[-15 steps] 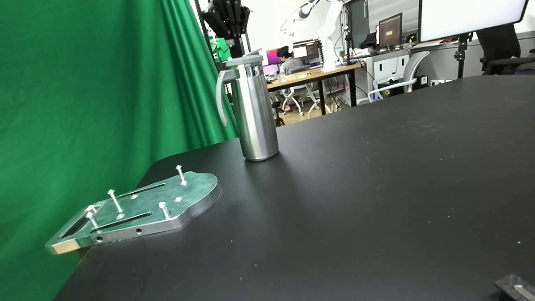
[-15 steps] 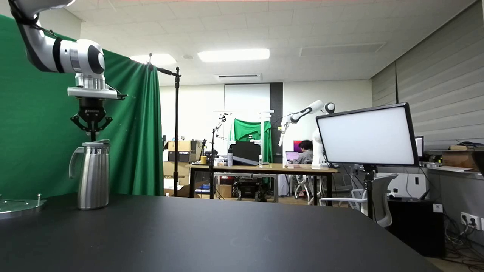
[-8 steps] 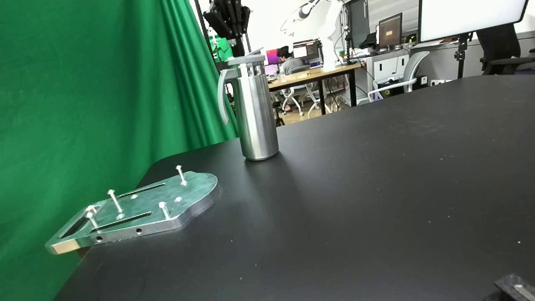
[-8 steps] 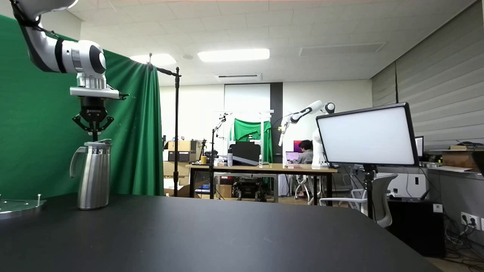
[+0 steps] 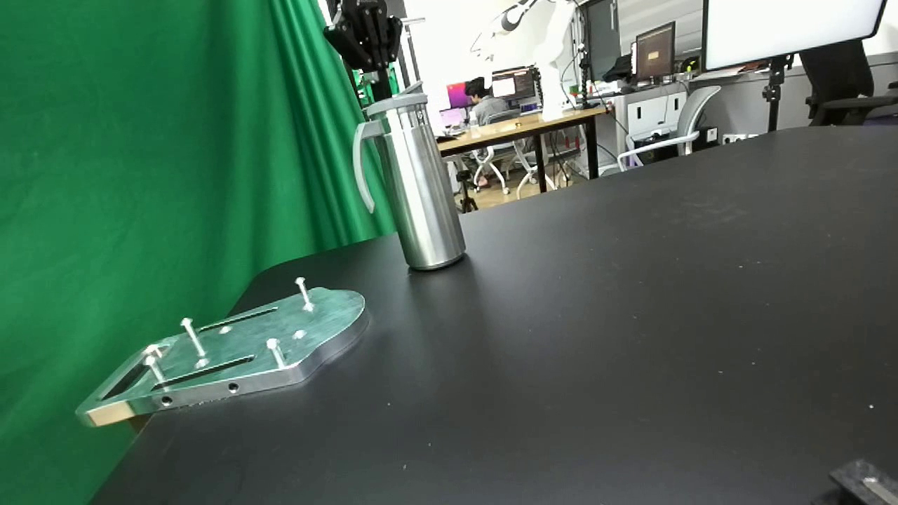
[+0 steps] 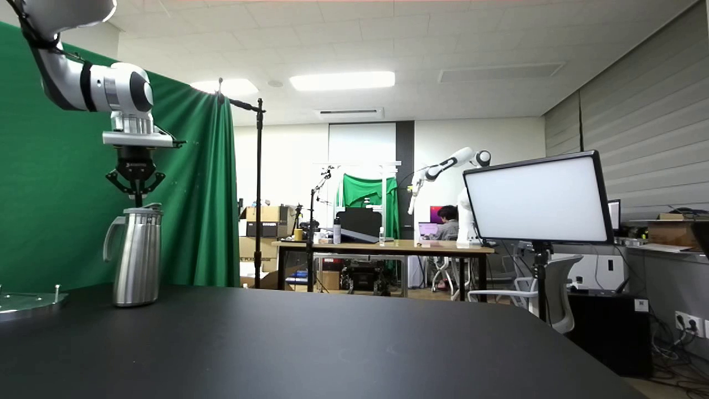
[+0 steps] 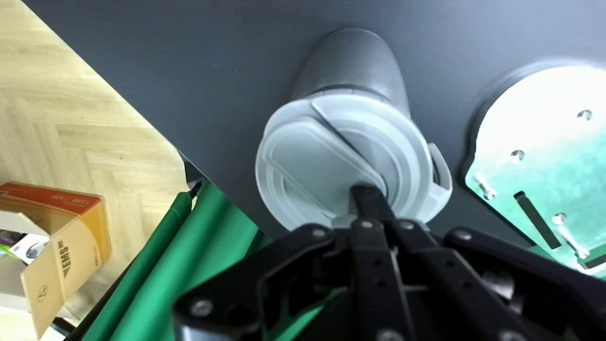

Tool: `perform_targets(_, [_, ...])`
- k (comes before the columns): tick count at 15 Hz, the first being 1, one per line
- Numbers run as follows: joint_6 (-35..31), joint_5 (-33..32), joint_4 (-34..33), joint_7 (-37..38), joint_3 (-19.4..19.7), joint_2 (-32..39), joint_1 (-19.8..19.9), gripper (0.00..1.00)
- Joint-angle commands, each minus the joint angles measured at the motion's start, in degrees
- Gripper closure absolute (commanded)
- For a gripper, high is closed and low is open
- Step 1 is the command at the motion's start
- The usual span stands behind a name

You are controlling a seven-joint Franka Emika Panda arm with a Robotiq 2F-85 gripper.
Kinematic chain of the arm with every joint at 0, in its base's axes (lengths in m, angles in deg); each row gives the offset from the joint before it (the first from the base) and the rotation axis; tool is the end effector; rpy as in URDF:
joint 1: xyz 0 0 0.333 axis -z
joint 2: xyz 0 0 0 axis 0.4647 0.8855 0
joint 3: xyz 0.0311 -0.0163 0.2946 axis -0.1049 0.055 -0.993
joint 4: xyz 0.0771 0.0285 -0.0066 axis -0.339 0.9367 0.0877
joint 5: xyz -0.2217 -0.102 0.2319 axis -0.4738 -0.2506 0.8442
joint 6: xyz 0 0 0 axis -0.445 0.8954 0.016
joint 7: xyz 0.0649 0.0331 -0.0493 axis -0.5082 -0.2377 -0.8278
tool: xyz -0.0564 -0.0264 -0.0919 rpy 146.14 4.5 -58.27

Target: Press down on the lid of the flask

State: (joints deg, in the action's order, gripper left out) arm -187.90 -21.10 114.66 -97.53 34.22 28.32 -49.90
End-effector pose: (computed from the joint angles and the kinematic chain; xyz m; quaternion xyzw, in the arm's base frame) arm 0.5728 0.3548 0.3867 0.8923 0.4424 0.0863 0.0225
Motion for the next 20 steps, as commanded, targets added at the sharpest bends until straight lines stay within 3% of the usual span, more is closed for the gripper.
perform_targets(1, [1.1,0.1,-3.1,1.0,0.5,0.6,-0.9,1.0])
perform_targets(11, [3.5,-0.9,1.4,2.1,0.1,-11.9,-2.5,1.0])
perform_targets(12, [4.9,-0.5,2.7,2.0,0.0,-13.8,-2.4,0.74])
perform_targets(13, [6.3,-0.5,3.7,2.0,0.0,-15.3,-2.5,0.73])
perform_targets(20, [16.9,4.8,14.7,0.6,-2.0,-26.4,-0.4,0.27])
